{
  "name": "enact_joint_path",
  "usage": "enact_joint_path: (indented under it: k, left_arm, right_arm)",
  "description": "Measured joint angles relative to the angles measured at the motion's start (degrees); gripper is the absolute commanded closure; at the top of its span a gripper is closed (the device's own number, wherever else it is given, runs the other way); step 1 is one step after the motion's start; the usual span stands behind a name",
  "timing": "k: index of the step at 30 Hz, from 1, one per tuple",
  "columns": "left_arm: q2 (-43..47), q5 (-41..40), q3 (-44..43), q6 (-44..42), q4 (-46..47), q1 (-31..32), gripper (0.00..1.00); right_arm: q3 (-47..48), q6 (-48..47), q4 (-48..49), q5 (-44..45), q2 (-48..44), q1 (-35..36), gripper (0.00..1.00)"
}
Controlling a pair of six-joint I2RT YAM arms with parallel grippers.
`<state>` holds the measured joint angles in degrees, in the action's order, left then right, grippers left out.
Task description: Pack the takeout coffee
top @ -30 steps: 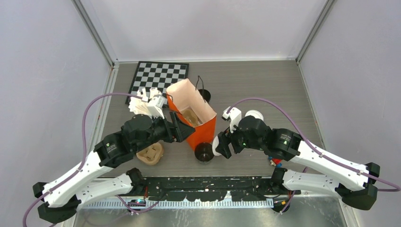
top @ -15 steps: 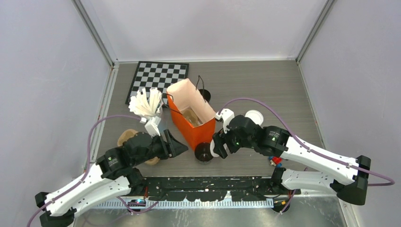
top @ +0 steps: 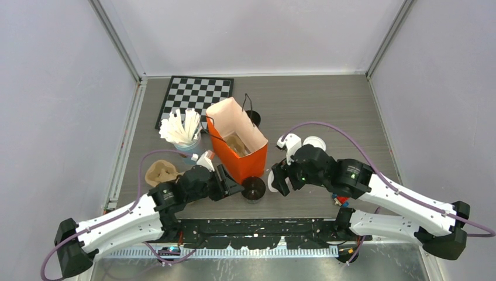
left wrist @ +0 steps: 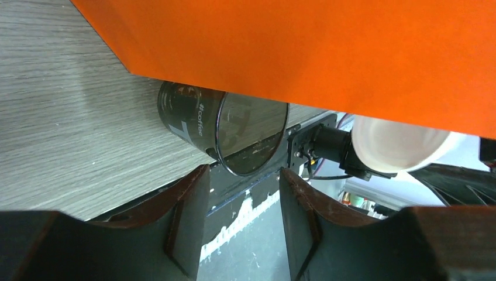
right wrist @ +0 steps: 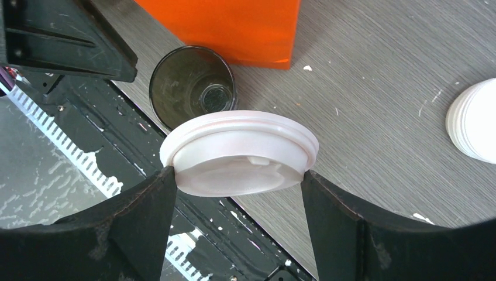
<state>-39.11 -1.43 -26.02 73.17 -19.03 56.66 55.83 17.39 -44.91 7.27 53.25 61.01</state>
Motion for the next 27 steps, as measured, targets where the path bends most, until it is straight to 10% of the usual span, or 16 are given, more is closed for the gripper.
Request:
enact_joint_path:
  k: [27]
  left_arm:
    - [-13.88,0.42,-1.36,-0.83,6.14,2.75,1.00]
  right_arm:
    - [-0.17,0.81,-4.94,1.73,-6.38,0.00,0.29]
